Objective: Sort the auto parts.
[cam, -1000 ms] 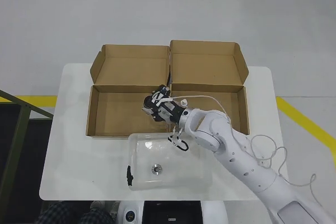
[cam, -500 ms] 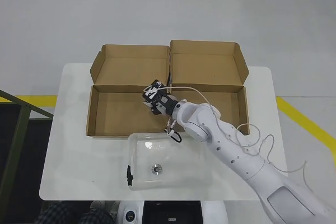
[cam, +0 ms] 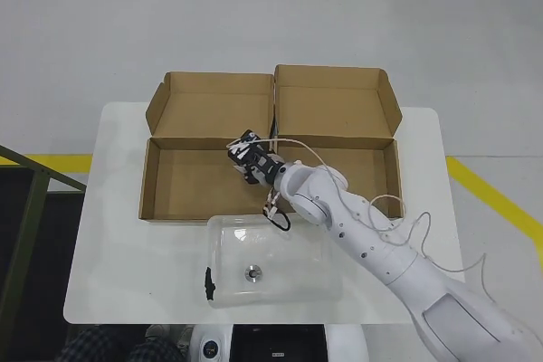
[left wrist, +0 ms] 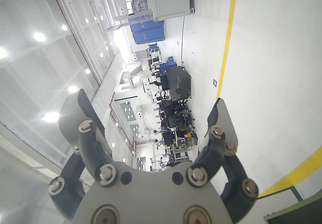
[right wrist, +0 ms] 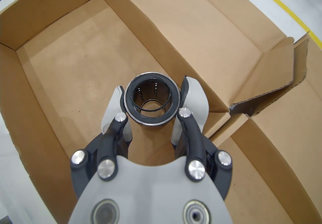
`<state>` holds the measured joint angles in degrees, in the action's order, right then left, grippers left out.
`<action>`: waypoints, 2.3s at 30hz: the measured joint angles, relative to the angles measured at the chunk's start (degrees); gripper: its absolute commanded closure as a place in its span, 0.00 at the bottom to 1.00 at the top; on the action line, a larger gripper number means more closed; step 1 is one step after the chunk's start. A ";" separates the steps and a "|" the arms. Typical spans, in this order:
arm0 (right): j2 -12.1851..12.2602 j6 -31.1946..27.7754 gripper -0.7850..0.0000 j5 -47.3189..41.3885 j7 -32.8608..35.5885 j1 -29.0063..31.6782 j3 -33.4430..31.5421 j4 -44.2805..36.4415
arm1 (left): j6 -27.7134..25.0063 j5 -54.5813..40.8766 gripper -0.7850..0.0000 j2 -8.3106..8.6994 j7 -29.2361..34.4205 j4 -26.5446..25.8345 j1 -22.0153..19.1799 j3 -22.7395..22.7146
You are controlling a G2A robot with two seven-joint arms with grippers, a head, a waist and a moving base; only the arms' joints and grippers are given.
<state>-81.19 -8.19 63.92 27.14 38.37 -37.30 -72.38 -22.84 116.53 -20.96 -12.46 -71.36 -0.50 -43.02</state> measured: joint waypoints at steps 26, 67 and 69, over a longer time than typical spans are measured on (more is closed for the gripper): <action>1.22 -5.19 0.24 5.45 4.42 7.36 -6.54 -16.21 | 0.00 0.00 0.00 0.00 0.00 0.00 0.00 0.00; 9.46 -40.29 0.11 8.02 15.53 32.35 -16.59 -40.89 | 0.00 0.00 0.00 0.00 0.00 0.00 0.00 0.00; 9.62 -40.84 0.12 7.77 16.02 32.18 -16.46 -40.33 | 0.00 0.00 0.00 0.00 0.00 0.00 0.00 0.00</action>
<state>-71.57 -49.03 71.69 43.16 70.54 -53.76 -112.71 -22.84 116.53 -20.96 -12.46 -71.36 -0.50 -43.02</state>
